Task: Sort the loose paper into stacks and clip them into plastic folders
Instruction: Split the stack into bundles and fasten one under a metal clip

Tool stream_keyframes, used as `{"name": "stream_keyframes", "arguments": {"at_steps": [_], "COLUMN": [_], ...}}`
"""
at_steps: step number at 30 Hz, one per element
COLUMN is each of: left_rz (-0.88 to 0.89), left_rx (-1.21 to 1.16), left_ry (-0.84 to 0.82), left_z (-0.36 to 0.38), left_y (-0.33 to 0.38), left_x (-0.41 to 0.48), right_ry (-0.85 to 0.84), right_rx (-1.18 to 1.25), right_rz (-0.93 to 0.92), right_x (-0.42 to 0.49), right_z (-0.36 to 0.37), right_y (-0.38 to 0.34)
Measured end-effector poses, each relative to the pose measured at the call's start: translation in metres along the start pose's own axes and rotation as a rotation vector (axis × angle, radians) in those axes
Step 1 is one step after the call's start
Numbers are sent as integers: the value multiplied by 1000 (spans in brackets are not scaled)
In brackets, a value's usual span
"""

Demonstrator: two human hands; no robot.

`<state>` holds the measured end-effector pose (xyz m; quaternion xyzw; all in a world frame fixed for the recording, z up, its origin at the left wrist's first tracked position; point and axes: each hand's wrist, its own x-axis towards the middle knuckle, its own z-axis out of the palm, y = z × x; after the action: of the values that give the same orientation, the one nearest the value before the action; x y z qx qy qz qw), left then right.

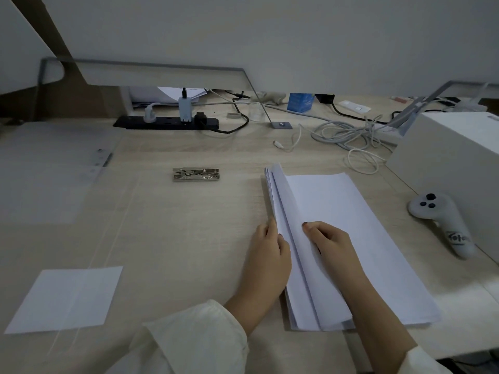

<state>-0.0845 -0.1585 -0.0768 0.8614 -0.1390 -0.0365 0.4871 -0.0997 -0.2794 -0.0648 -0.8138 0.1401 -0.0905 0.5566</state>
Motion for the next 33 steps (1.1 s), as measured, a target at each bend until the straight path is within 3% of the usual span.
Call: {"name": "stream_keyframes", "arguments": {"at_steps": [4,7,10,13,18,21,27,29,33], "left_rz": [9,-54,-281,-381,-384,-336,-2,123,289], "left_rx": [279,34,-269,-239,-194,-249,-343,-390,-471], "left_ry": [-91,-11,-104,-142,-37,40,168,195,263], "left_z": [-9,-13,-11,-11,-7,-10,-40,-57,-99], "left_y": [14,35,52,60,57,57,88,98,109], "left_x": [0,5,26,47,58,55,23,9,-13], "right_ry": [31,47,77,84,10,-13,330,240,0], "right_rx": [-7,-29,-68,-106,-194,-141,89,231,406], "right_rz": [-2,-32,-68,-97,-80,-99,-24,5,-131], "right_x": [1,0,-1,-6,-11,-13,0,2,-1], "right_z": [-5,-9,-9,-8,-2,-13,-89,-106,-97], "right_y": [-3,-11,-16,-26,-29,-28,-25,-33,-68]}}
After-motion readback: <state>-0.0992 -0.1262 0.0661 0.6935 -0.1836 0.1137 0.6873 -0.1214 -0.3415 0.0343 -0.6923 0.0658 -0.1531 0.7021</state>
